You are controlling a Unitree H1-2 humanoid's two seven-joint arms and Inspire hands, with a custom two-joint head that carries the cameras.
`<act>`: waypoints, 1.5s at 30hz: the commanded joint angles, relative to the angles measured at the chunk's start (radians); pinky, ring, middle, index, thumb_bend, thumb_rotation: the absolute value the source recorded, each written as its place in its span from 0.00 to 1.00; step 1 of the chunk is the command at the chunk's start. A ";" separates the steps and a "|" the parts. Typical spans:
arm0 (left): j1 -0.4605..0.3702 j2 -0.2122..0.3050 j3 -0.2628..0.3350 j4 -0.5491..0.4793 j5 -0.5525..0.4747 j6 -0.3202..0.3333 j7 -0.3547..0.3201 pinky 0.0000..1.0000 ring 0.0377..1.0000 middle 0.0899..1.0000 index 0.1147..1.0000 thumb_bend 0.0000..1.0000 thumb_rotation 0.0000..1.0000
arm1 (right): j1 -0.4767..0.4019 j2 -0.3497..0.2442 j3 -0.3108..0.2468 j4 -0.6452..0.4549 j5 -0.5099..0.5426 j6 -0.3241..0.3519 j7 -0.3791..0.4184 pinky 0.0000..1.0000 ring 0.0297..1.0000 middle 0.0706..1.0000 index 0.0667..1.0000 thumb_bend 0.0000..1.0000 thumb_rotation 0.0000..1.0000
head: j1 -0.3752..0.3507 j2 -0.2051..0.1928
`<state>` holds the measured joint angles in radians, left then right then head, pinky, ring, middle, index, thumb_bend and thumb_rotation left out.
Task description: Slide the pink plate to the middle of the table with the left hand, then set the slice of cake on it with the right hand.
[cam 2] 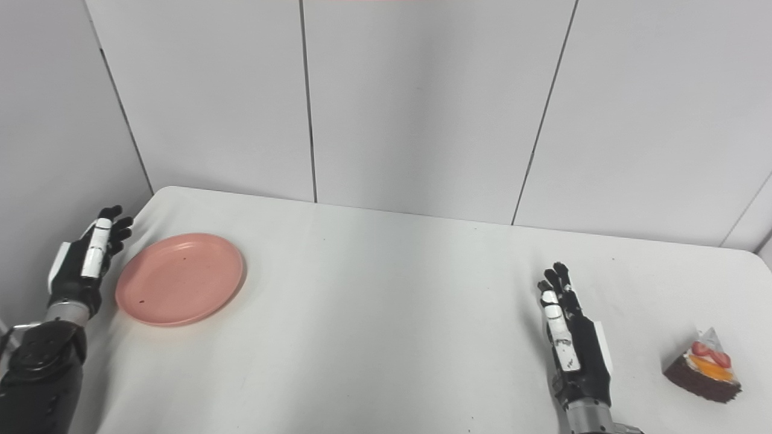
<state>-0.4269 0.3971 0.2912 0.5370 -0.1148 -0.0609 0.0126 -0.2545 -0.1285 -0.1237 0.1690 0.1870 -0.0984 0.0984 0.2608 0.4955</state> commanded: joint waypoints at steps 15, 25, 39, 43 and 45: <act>-0.050 -0.029 -0.038 0.048 -0.071 -0.035 -0.061 1.00 0.95 0.91 0.92 0.74 1.00 | 0.012 -0.001 -0.003 -0.015 0.000 -0.022 0.003 1.00 0.95 0.95 0.97 0.52 0.80 | -0.004 0.008; -0.056 -0.075 -0.024 0.023 -0.174 0.025 -0.087 0.91 0.88 0.87 0.86 0.73 1.00 | 0.015 -0.002 -0.003 -0.030 -0.005 -0.012 0.001 1.00 0.95 0.95 0.97 0.51 0.81 | -0.008 0.013; -0.062 -0.164 -0.071 -0.023 -0.174 0.024 -0.078 0.84 0.84 0.82 0.80 0.72 1.00 | 0.013 -0.002 -0.002 -0.024 -0.008 -0.022 0.004 0.98 0.94 0.95 0.97 0.54 0.81 | -0.026 0.016; -0.050 -0.215 -0.077 -0.085 -0.165 0.068 -0.044 0.85 0.84 0.82 0.81 0.71 1.00 | 0.013 -0.002 0.001 -0.021 -0.009 -0.026 0.008 0.99 0.95 0.95 0.97 0.52 0.81 | -0.033 0.017; -0.045 -0.235 -0.083 -0.110 -0.152 0.083 -0.031 0.84 0.84 0.82 0.81 0.70 1.00 | 0.012 -0.001 0.001 -0.022 -0.009 -0.023 0.007 1.00 0.95 0.95 0.96 0.53 0.81 | -0.034 0.016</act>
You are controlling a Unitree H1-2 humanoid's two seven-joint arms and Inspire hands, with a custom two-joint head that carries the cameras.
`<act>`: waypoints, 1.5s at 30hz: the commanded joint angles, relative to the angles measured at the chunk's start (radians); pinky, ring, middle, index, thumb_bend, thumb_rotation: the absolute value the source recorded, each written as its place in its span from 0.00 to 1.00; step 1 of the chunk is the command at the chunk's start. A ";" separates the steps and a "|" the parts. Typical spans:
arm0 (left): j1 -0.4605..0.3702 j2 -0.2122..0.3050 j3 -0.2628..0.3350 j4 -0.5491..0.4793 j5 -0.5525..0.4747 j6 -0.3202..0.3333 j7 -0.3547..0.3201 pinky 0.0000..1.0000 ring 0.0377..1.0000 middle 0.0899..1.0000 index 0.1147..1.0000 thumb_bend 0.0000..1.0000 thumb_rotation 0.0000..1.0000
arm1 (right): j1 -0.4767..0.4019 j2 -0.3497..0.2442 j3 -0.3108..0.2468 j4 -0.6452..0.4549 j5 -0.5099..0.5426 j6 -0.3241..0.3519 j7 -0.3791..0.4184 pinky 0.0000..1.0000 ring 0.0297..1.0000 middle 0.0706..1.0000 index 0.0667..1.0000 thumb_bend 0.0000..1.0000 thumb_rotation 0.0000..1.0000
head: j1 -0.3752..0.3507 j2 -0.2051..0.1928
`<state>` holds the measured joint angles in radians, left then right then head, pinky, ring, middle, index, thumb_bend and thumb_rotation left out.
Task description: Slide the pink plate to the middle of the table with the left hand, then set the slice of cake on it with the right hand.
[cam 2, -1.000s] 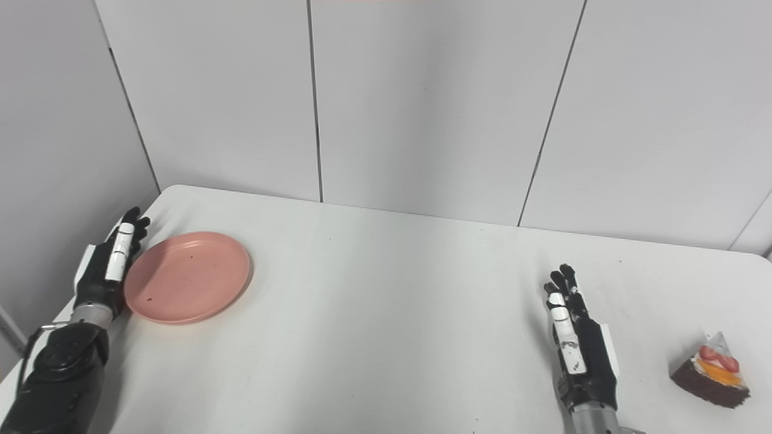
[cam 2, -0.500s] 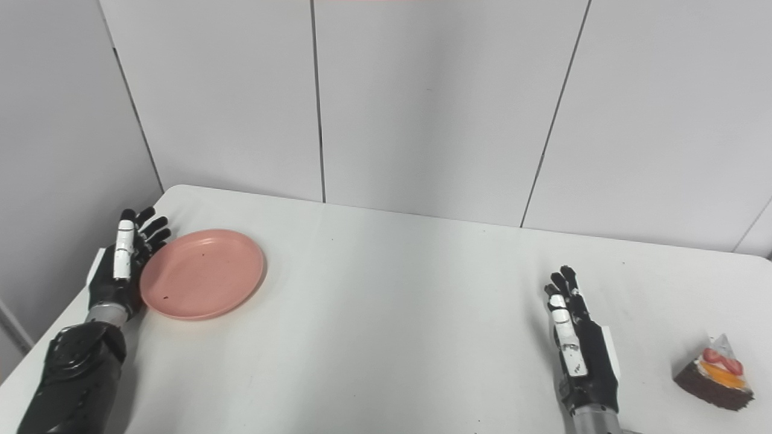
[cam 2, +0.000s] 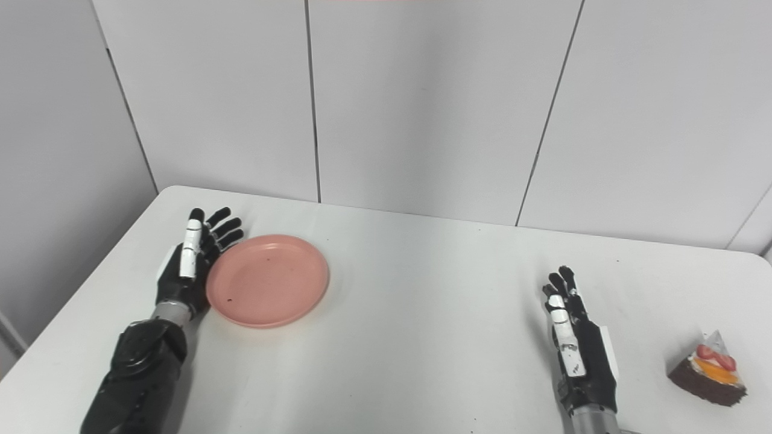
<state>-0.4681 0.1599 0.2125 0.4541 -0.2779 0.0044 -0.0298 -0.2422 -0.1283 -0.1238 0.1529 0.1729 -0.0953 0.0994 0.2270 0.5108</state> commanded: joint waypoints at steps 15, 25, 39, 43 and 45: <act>0.036 -0.121 -0.068 -0.119 0.032 0.042 0.010 0.86 0.87 0.86 0.85 0.70 0.99 | -0.004 0.017 0.006 0.002 0.002 -0.015 -0.005 0.99 0.94 0.95 0.96 0.61 0.81 | -0.038 0.000; 0.069 -0.208 -0.107 -0.109 0.034 -0.021 -0.011 0.89 0.90 0.89 0.87 0.67 0.95 | -0.003 0.021 0.012 0.007 -0.015 -0.026 -0.010 0.97 0.93 0.94 0.95 0.60 0.79 | -0.094 0.004; 0.056 -0.251 -0.199 -0.039 0.077 -0.045 -0.062 0.98 0.95 0.94 0.93 0.64 1.00 | 0.001 0.036 0.035 0.002 -0.097 -0.038 -0.050 0.91 0.89 0.91 0.92 0.58 0.81 | -0.171 0.009; 0.036 -0.262 -0.200 0.031 0.077 -0.089 -0.068 0.97 0.94 0.93 0.91 0.65 1.00 | -0.006 0.036 0.045 0.017 -0.116 -0.048 -0.055 0.91 0.89 0.91 0.92 0.59 0.80 | -0.198 0.005; 0.026 -0.272 -0.197 0.068 0.072 -0.110 -0.071 0.97 0.93 0.92 0.90 0.65 1.00 | -0.008 0.040 0.048 0.021 -0.125 -0.050 -0.058 0.91 0.89 0.91 0.92 0.60 0.80 | -0.216 0.002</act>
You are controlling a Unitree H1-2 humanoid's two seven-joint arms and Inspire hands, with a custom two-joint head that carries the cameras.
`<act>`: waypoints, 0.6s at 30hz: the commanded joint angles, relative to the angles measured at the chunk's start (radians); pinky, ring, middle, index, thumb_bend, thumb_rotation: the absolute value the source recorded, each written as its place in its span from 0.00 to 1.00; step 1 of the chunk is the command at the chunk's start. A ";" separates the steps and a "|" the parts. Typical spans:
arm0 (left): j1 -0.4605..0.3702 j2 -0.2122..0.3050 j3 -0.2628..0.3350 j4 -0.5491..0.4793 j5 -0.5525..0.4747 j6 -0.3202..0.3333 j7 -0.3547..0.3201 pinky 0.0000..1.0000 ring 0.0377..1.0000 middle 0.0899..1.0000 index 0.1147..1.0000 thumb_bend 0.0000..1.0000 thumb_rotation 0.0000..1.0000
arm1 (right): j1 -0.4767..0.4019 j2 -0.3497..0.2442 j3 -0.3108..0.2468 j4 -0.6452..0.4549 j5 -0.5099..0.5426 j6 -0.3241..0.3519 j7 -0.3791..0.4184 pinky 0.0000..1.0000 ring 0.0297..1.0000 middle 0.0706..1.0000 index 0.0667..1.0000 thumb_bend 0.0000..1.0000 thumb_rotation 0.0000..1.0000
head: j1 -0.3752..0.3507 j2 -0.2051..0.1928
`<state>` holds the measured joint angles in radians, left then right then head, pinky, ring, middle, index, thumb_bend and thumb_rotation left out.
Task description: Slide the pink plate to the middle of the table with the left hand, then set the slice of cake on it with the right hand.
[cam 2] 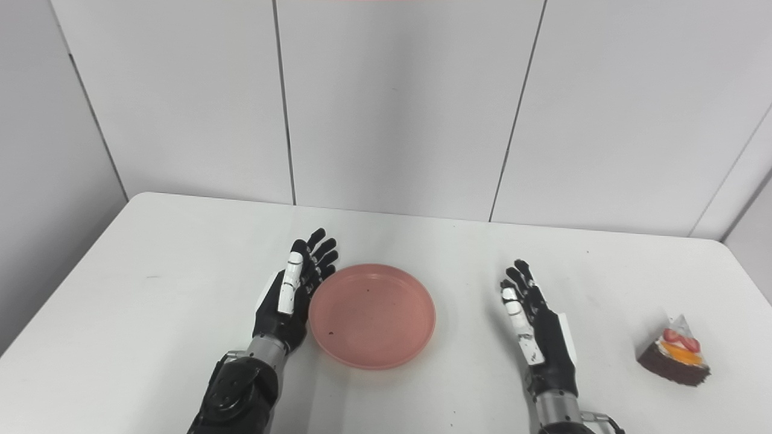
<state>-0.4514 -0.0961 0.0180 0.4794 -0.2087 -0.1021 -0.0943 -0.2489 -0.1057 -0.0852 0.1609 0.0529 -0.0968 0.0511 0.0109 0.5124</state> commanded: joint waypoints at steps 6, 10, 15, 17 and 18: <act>0.006 -0.054 0.009 0.106 -0.013 -0.053 -0.012 0.95 0.93 0.93 0.91 0.66 1.00 | -0.010 0.029 0.016 0.030 -0.022 -0.064 -0.022 0.90 0.89 0.91 0.92 0.62 0.80 | -0.044 0.005; 0.007 -0.077 0.017 0.141 -0.021 -0.095 -0.020 0.94 0.94 0.94 0.93 0.66 1.00 | -0.009 0.039 0.025 0.023 -0.039 -0.063 -0.038 0.89 0.88 0.91 0.91 0.62 0.80 | -0.059 0.008; 0.012 -0.089 0.018 0.168 -0.017 -0.128 -0.037 0.95 0.96 0.95 0.94 0.67 1.00 | -0.010 0.038 0.032 0.020 -0.051 -0.065 -0.044 0.89 0.89 0.92 0.92 0.59 0.80 | -0.073 0.006; 0.014 -0.091 0.016 0.176 -0.003 -0.144 -0.030 0.95 0.95 0.94 0.93 0.67 1.00 | -0.011 0.038 0.029 0.023 -0.048 -0.076 -0.046 0.89 0.88 0.91 0.91 0.58 0.80 | -0.079 0.010; 0.014 -0.091 0.014 0.181 0.004 -0.154 -0.027 0.95 0.95 0.94 0.92 0.67 1.00 | -0.013 0.035 0.027 0.024 -0.046 -0.079 -0.045 0.89 0.88 0.91 0.91 0.58 0.80 | -0.086 0.010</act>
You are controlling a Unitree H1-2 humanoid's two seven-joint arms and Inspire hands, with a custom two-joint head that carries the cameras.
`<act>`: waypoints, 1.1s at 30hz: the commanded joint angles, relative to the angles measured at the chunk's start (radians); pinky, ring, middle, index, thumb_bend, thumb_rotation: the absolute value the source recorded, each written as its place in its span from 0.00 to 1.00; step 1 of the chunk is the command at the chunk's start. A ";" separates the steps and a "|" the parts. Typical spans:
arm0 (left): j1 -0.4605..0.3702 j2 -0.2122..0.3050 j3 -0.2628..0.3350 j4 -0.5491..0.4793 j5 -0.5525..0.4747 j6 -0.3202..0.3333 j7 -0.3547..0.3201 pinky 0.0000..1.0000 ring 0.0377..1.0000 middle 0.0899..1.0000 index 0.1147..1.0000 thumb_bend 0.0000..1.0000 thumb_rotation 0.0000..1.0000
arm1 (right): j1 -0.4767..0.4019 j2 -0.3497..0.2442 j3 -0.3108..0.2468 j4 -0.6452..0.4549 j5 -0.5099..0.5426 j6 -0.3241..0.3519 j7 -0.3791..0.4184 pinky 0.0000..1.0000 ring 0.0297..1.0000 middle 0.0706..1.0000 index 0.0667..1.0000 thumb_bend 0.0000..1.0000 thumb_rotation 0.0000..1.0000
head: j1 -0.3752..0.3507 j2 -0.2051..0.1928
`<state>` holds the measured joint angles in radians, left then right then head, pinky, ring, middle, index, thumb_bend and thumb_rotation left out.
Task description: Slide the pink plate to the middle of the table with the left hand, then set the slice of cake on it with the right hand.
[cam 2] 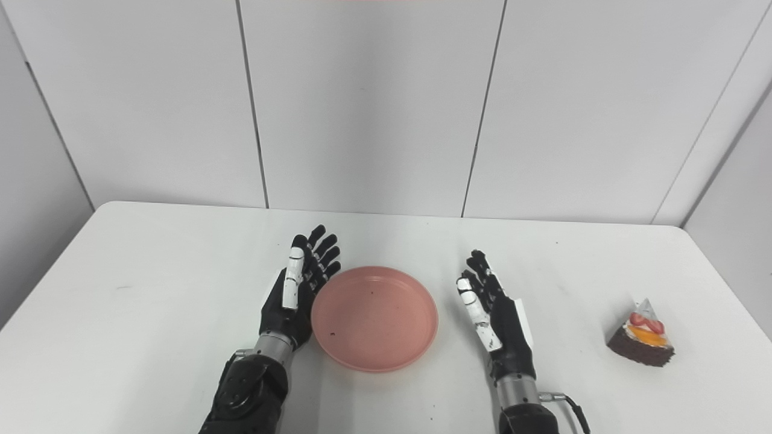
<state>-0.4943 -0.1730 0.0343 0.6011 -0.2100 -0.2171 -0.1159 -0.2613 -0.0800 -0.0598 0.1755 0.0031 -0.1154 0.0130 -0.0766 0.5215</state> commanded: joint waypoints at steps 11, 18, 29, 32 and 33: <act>0.051 0.001 -0.017 0.090 0.057 -0.088 0.014 0.94 0.93 0.93 0.92 0.68 1.00 | -0.013 -0.051 -0.024 -0.064 -0.103 -0.028 -0.072 0.91 0.92 0.90 0.92 0.59 0.68 | -0.061 -0.011; 0.063 0.016 -0.036 0.054 0.112 -0.062 0.038 0.94 0.93 0.93 0.91 0.64 1.00 | -0.047 -0.149 -0.051 -0.020 -0.202 -0.039 -0.116 0.87 0.91 0.91 0.93 0.61 0.60 | -0.104 -0.016; 0.065 0.042 -0.049 0.044 0.118 -0.042 0.026 0.96 0.93 0.93 0.93 0.61 1.00 | -0.069 -0.272 -0.002 -0.022 -0.623 0.135 -0.283 0.74 0.81 0.83 0.90 0.83 0.61 | -0.176 -0.032; 0.059 0.051 -0.044 0.070 0.101 -0.065 0.008 0.97 0.93 0.93 0.93 0.63 1.00 | -0.066 -0.285 0.008 -0.072 -0.701 0.231 -0.265 0.76 0.83 0.85 0.89 0.85 0.61 | -0.207 -0.036; 0.057 0.054 -0.042 0.082 0.096 -0.079 0.003 0.96 0.93 0.93 0.92 0.64 1.00 | -0.065 -0.291 0.010 -0.091 -0.724 0.264 -0.254 0.77 0.84 0.85 0.88 0.86 0.64 | -0.207 -0.036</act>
<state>-0.4970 -0.1502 -0.0199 0.6113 -0.1052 -0.2579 -0.0886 -0.2947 -0.3440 -0.0485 0.1394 -0.6848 0.1082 -0.2365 -0.2852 0.4848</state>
